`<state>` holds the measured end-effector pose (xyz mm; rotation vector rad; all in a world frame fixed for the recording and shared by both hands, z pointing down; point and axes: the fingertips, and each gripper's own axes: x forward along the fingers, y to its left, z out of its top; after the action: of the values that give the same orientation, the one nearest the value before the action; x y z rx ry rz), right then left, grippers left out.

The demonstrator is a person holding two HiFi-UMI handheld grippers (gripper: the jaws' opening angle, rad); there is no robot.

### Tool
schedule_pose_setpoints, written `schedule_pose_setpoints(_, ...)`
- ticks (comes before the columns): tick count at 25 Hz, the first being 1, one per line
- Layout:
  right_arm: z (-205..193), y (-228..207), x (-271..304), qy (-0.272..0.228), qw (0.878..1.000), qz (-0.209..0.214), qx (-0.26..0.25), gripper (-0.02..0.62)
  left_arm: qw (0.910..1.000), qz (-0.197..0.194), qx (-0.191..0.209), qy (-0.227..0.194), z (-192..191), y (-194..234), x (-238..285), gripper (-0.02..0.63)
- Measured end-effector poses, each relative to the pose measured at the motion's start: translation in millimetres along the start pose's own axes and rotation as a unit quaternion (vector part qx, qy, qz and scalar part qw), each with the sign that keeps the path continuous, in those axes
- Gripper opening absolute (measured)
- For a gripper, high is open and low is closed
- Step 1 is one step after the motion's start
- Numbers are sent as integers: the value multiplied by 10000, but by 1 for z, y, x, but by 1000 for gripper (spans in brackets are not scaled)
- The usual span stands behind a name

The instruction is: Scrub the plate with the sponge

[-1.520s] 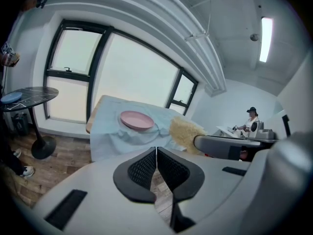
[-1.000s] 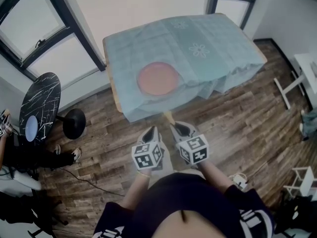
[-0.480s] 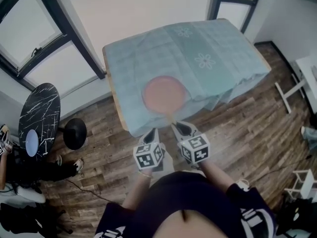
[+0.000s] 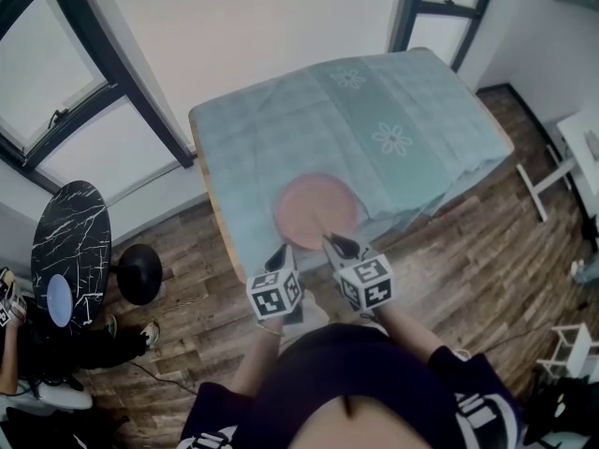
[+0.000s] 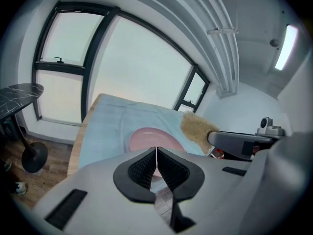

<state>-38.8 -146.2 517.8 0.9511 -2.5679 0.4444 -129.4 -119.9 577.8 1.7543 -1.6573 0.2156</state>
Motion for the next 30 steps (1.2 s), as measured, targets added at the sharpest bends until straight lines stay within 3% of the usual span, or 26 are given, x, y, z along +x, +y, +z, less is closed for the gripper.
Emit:
schedule_pose_setpoints(14,22,-44,75,120,9992,-345,177,37,9986,-199,297,401,43,36,72,15)
schedule_pose_setpoints(20,14,-69,99,284,9971,-653,279,38,9971,-255,437,571,47,53,102,15)
schedule_pose_setpoints(26,2,-99,120,540,9936,-993,65,38,9929,-474,489,976,37,57,128,17)
schedule_pose_setpoints(30,-10,-113,136,924,9898,-1080,-100,38,9930,-301,362,1086,32,69,142,20)
